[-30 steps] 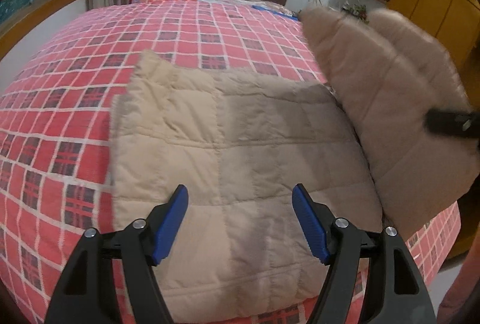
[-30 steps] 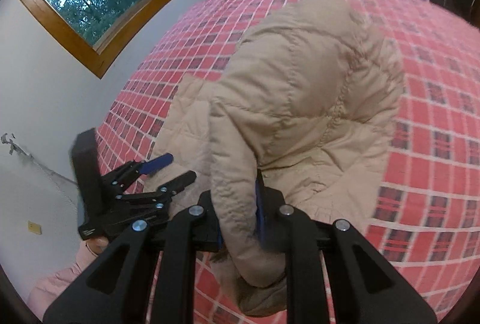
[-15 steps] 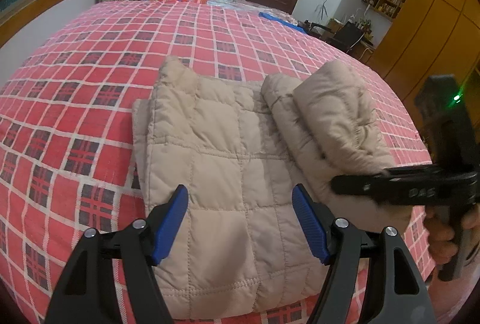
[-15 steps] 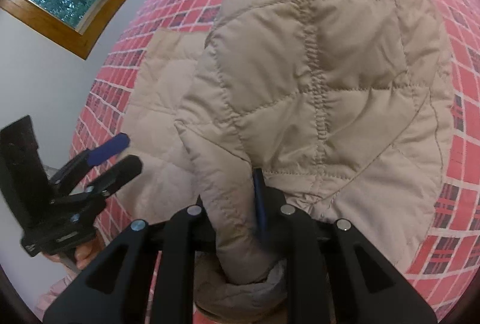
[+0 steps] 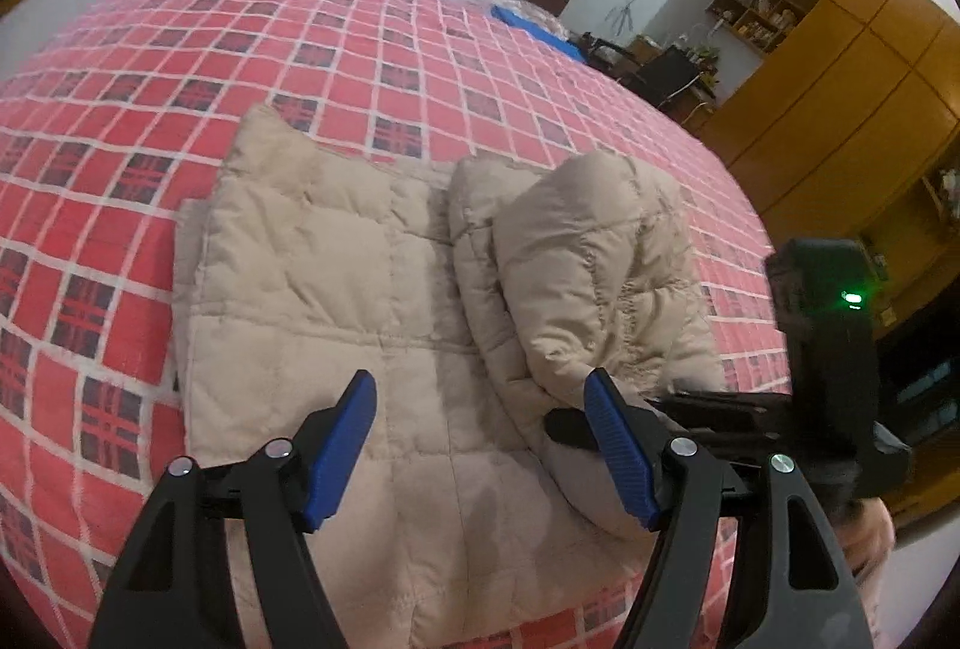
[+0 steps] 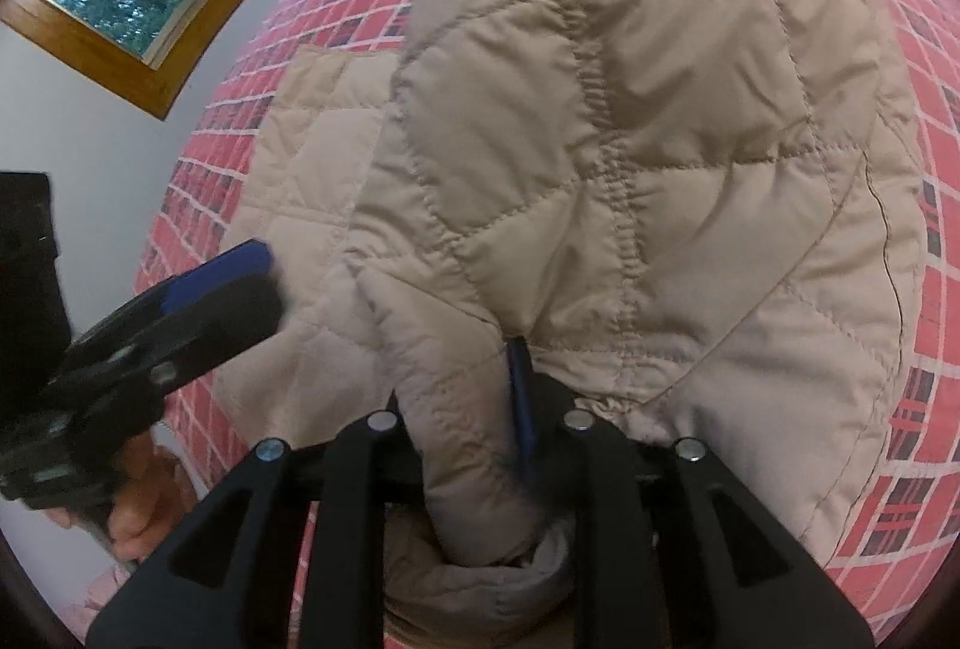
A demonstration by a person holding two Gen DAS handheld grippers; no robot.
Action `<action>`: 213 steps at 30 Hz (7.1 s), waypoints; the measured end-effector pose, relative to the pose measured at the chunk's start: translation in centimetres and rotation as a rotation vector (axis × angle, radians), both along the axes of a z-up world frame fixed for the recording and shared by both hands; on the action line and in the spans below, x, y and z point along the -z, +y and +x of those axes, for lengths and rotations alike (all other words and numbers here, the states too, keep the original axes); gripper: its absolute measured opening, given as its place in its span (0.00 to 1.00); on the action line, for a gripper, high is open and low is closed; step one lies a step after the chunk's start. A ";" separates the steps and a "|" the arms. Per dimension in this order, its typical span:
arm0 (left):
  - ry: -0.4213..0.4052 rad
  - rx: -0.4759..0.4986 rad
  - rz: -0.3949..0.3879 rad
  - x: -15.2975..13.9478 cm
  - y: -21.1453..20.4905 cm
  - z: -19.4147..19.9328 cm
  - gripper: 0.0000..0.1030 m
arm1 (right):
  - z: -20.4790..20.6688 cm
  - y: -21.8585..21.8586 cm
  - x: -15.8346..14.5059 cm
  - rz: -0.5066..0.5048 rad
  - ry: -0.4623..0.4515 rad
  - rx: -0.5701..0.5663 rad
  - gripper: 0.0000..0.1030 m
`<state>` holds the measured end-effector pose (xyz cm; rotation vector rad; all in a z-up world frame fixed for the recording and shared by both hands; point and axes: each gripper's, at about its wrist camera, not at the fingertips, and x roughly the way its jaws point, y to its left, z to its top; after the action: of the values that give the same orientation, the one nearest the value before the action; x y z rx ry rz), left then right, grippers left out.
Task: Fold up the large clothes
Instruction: 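Grasp the coat strip's end with the right tool and roll it over, then close the left tool on the rolled coat end beside the right tool, then roll the coat end further along the strip with both tools, then open both tools and reposition them on the rolled coat bundle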
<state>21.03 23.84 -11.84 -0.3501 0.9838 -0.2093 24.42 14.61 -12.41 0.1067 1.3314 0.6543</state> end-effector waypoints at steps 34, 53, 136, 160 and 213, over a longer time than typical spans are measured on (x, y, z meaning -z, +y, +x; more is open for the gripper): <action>0.035 0.073 -0.189 -0.2 -0.9 1.2 0.56 | -1.6 -11.5 -3.8 0.128 -0.036 0.114 0.58; 0.154 0.100 -0.335 3.8 -1.0 4.7 0.65 | -4.1 -13.2 -4.1 0.138 -0.046 0.111 0.59; 0.161 0.145 -0.163 2.7 12.8 8.9 0.23 | -9.1 11.5 -3.7 -0.023 -0.205 -0.362 0.26; 0.079 0.071 -0.093 0.7 13.9 9.5 0.41 | -6.4 7.3 -5.5 0.145 -0.125 -0.284 0.30; 0.161 0.029 -0.425 7.3 16.5 6.3 0.82 | 3.3 -11.4 -0.8 0.321 0.125 0.183 0.80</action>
<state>27.32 40.33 -19.11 -0.7507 1.1018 -0.4243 27.72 3.21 -11.63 0.5312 1.3084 0.7091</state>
